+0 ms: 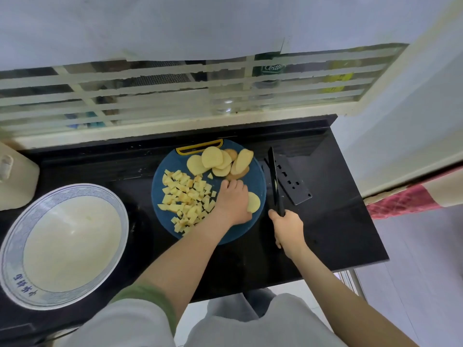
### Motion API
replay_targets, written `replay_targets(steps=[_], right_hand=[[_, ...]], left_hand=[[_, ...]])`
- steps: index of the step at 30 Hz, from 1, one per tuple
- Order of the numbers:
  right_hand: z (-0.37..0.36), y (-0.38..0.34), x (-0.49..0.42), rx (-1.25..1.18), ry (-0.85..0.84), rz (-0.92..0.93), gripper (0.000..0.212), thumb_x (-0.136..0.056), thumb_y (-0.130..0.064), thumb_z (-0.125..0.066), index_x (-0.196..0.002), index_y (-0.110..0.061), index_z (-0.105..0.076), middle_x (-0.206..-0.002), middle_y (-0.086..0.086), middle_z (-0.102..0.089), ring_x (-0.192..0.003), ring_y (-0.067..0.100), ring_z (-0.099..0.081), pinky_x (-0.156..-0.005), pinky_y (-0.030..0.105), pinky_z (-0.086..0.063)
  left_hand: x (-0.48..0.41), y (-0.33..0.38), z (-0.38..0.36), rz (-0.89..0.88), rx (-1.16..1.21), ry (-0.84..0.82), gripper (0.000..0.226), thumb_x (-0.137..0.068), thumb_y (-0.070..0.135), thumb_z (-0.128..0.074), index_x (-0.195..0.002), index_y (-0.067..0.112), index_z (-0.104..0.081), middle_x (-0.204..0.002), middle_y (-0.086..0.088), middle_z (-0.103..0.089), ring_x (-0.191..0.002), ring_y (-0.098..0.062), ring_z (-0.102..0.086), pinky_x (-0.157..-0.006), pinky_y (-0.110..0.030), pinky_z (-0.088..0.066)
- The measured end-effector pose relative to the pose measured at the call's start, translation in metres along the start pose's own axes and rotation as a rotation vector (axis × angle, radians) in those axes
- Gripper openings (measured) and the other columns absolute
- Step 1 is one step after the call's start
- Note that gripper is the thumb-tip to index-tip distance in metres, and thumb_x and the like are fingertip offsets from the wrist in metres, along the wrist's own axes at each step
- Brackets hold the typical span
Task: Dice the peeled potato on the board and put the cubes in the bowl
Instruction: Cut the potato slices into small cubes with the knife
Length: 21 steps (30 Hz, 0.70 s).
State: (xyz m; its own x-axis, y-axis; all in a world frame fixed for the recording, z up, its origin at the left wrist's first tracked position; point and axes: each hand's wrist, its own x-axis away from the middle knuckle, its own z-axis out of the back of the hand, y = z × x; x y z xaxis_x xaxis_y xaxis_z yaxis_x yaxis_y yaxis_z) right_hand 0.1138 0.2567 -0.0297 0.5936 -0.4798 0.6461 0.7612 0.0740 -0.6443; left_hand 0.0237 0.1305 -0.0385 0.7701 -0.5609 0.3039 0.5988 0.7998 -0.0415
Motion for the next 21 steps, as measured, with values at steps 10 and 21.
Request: replay_targets(steps=[10, 21], right_hand=[[-0.027, 0.023, 0.038, -0.004, -0.067, -0.026, 0.026, -0.097, -0.027, -0.052, -0.076, -0.012, -0.048, -0.065, 0.009, -0.045, -0.044, 0.019, -0.040, -0.039, 0.026, -0.036], [-0.037, 0.035, 0.058, 0.093, -0.152, -0.049, 0.020, -0.094, -0.020, -0.048, -0.077, -0.011, -0.046, -0.069, 0.007, -0.046, -0.050, 0.018, -0.041, -0.047, 0.029, -0.039]], left_hand=[[0.043, -0.007, -0.020, 0.074, 0.052, 0.075, 0.066, -0.084, 0.059, -0.054, -0.126, 0.010, -0.045, -0.121, -0.006, -0.050, -0.112, -0.024, -0.046, -0.095, -0.038, -0.031], [0.049, -0.001, -0.023, 0.173, 0.209, 0.042, 0.059, -0.088, 0.045, -0.057, -0.133, 0.011, -0.039, -0.130, -0.006, -0.043, -0.121, -0.023, -0.040, -0.097, -0.036, -0.032]])
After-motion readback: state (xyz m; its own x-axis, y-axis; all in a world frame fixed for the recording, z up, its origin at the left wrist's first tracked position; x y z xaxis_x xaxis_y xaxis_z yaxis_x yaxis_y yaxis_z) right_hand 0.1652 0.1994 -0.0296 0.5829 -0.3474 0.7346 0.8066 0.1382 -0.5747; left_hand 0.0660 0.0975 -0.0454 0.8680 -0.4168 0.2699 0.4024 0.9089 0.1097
